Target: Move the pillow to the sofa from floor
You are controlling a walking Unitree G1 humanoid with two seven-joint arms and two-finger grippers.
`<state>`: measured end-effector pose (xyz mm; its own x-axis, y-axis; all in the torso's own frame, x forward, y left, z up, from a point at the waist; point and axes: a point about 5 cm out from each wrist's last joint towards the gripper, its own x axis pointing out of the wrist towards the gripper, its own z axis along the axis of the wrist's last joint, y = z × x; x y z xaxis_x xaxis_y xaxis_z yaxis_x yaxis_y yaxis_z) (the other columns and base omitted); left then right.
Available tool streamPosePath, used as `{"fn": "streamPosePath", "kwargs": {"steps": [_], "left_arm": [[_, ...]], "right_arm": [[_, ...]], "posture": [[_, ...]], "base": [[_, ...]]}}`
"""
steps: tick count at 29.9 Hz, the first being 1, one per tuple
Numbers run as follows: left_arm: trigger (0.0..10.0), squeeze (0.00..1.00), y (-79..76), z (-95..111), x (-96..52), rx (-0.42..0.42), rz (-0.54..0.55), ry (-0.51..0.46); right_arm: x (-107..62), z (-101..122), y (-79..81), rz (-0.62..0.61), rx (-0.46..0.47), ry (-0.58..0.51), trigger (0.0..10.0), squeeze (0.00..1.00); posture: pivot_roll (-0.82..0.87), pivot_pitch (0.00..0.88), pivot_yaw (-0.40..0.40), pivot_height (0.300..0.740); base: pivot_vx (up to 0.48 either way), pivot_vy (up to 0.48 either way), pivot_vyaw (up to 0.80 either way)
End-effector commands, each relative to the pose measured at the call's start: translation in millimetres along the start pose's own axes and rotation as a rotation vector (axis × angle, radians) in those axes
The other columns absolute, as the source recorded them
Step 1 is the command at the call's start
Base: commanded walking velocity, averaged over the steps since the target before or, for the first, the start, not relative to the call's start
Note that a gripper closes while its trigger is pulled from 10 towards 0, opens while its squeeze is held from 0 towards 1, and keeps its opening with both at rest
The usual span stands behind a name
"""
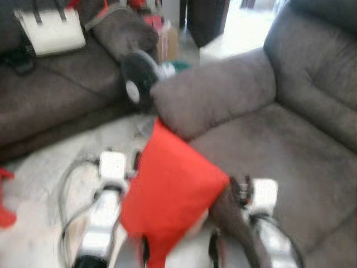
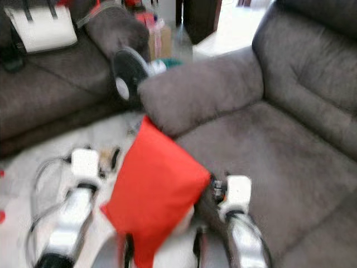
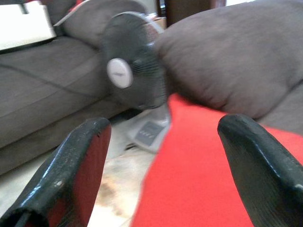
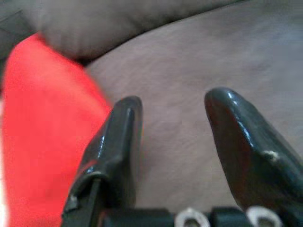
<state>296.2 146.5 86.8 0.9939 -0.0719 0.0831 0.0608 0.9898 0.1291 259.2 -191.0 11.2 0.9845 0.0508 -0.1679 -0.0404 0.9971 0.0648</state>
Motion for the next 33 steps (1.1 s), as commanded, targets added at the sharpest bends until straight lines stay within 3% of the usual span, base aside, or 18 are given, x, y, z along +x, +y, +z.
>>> {"fn": "streamPosePath", "kwargs": {"steps": [1, 5, 25, 33], "left_arm": [[10.0, 0.0, 11.3, -5.7, -3.6, 0.028, 0.024, 0.025], [10.0, 0.0, 11.3, -6.5, -4.2, 0.029, 0.024, 0.029], [10.0, 0.0, 15.9, -8.3, -5.4, 0.031, 0.038, 0.033], [10.0, 0.0, 15.5, -8.3, -5.4, 0.03, 0.035, 0.032]], "right_arm": [[-0.4, -3.8, 8.5, 0.018, 0.014, 0.013, 10.0, 0.0], [-0.3, -4.4, 8.9, 0.018, 0.018, 0.018, 10.0, 0.0], [5.1, -3.6, 14.6, 0.049, 0.05, 0.032, 10.0, 0.0], [4.7, -4.3, 13.5, 0.049, 0.053, 0.031, 10.0, 0.0]], "posture": [[0.14, 0.075, -0.016, 0.594], [0.14, 0.075, -0.017, 0.594], [0.14, 0.078, -0.023, 0.594], [0.14, 0.08, -0.023, 0.594]], "base": [[0.0, 0.0, 0.8], [0.0, 0.0, 0.8], [0.0, 0.0, 0.0], [0.268, 0.0, 0.0]]}}
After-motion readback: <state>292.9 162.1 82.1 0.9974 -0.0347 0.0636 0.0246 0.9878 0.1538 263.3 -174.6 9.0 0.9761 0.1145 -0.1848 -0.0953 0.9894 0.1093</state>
